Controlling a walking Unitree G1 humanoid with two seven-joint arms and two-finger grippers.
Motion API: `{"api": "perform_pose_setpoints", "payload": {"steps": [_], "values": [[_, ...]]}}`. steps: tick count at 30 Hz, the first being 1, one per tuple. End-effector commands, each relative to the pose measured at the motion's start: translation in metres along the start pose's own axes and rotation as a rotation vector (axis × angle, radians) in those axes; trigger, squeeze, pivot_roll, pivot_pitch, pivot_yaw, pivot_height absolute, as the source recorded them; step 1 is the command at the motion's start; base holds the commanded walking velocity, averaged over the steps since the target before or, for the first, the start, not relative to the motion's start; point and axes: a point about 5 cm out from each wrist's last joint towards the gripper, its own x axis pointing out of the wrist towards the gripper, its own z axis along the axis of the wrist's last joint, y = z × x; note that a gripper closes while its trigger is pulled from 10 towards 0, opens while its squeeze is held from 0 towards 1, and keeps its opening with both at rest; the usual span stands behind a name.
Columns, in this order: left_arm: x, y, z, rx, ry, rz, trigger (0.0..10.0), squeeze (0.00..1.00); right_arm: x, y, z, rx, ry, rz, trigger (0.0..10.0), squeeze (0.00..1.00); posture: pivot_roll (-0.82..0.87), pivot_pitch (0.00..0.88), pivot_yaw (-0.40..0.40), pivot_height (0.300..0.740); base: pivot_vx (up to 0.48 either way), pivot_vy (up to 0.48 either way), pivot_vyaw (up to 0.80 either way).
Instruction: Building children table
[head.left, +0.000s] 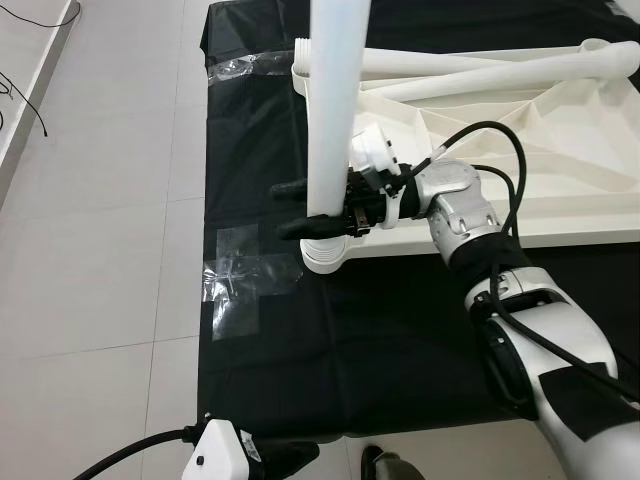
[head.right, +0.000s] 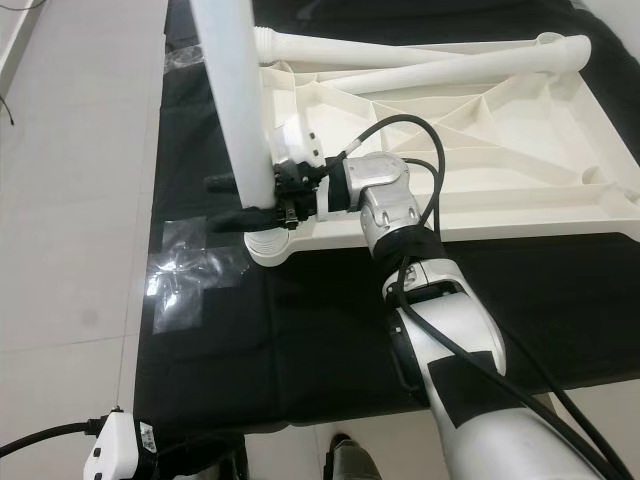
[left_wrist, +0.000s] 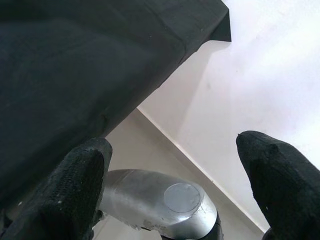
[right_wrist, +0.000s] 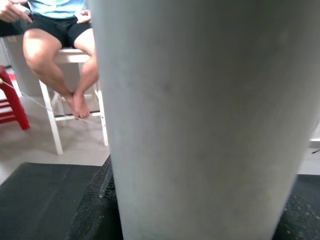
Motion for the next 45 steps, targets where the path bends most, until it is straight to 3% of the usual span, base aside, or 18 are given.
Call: {"api": "perform_pose_setpoints", "payload": {"steps": [1, 3, 5, 7, 9, 13, 19, 22, 23, 26, 27, 31, 33, 34, 36, 45], "values": [[0.002, -0.003, -0.001, -0.012, 0.005, -0.007, 10.0, 0.0, 0.002, 0.029, -0.06, 0.176, 0.199, 0.011, 10.0, 0.0, 0.11, 0.365, -0.01, 0.74, 0.0, 0.0, 0.0], [0.002, -0.003, -0.001, -0.012, 0.005, -0.007, 10.0, 0.0, 0.002, 0.029, -0.06, 0.176, 0.199, 0.011, 10.0, 0.0, 0.11, 0.365, -0.01, 0.74, 0.0, 0.0, 0.0], [0.006, 0.001, 0.0, -0.001, -0.009, -0.004, 10.0, 0.0, -0.005, 0.031, -0.073, 0.24, 0.231, -0.12, 10.0, 0.0, 0.09, 0.343, -0.021, 0.74, 0.0, 0.0, 0.0], [0.006, 0.001, 0.0, -0.001, -0.009, -0.004, 10.0, 0.0, -0.005, 0.031, -0.073, 0.24, 0.231, -0.12, 10.0, 0.0, 0.09, 0.343, -0.021, 0.74, 0.0, 0.0, 0.0], [0.012, 0.011, 0.003, 0.015, -0.043, 0.028, 10.0, 0.0, -0.01, 0.03, -0.081, 0.302, 0.226, -0.262, 10.0, 0.0, 0.07, 0.301, -0.03, 0.74, 0.0, 0.0, 0.0], [0.012, 0.026, 0.01, 0.052, -0.096, 0.11, 10.0, 0.0, -0.014, 0.03, -0.088, 0.359, 0.208, -0.406, 10.0, 0.0, 0.07, 0.288, -0.033, 0.74, 0.0, 0.0, 0.0], [0.011, 0.032, 0.012, 0.079, -0.102, 0.142, 10.0, 0.0, -0.017, 0.03, -0.092, 0.385, 0.213, -0.465, 10.0, 0.0, 0.07, 0.275, -0.036, 0.74, 0.0, 0.0, 0.0], [0.007, 0.043, 0.015, 0.14, -0.087, 0.192, 10.0, 0.0, -0.021, 0.029, -0.101, 0.467, 0.238, -0.644, 10.0, 0.0, 0.07, 0.25, -0.048, 0.74, 0.0, 0.0, 0.0], [0.006, 0.049, 0.017, 0.166, -0.085, 0.211, 10.0, 0.0, -0.018, 0.03, -0.106, 0.512, 0.24, -0.746, 10.0, 0.0, 0.07, 0.242, -0.054, 0.74, 0.0, 0.0, 0.0], [0.007, 0.053, 0.02, 0.185, -0.092, 0.222, 10.0, 0.0, -0.01, 0.036, -0.109, 0.542, 0.231, -0.838, 10.0, 0.0, 0.07, 0.235, -0.057, 0.74, 0.0, 0.0, 0.0], [0.008, 0.056, 0.023, 0.198, -0.098, 0.228, 10.0, 0.0, 0.0, 0.044, -0.11, 0.568, 0.217, -0.933, 10.0, 0.0, 0.07, 0.233, -0.059, 0.74, 0.0, 0.0, 0.0], [0.008, 0.058, 0.024, 0.206, -0.103, 0.23, 10.0, 0.0, 0.008, 0.053, -0.11, 0.593, 0.208, -0.993, 10.0, 0.0, 0.07, 0.231, -0.059, 0.74, 0.0, 0.0, 0.0], [0.011, 0.064, 0.032, 0.239, -0.119, 0.232, 10.0, 0.0, 0.048, 0.092, -0.105, 0.626, 0.188, -1.112, 10.0, 0.0, 0.06, 0.219, -0.044, 0.74, 0.0, 0.0, 0.0], [0.011, 0.067, 0.034, 0.252, -0.126, 0.232, 10.0, 0.0, 0.057, 0.103, -0.101, 0.625, 0.185, -1.153, 10.0, 0.0, 0.06, 0.218, -0.042, 0.74, 0.0, 0.0, 0.0], [0.012, 0.069, 0.037, 0.267, -0.131, 0.231, 10.0, 0.0, 0.063, 0.11, -0.101, 0.623, 0.192, -1.186, 10.0, 0.0, 0.06, 0.212, -0.036, 0.74, 0.0, 0.0, 0.0], [0.012, 0.08, 0.056, 0.351, -0.166, 0.24, 10.0, 0.0, 0.061, 0.108, -0.098, 0.614, 0.243, -1.364, 10.0, 0.0, 0.07, 0.196, -0.041, 0.74, 0.0, 0.0, 0.0]]}}
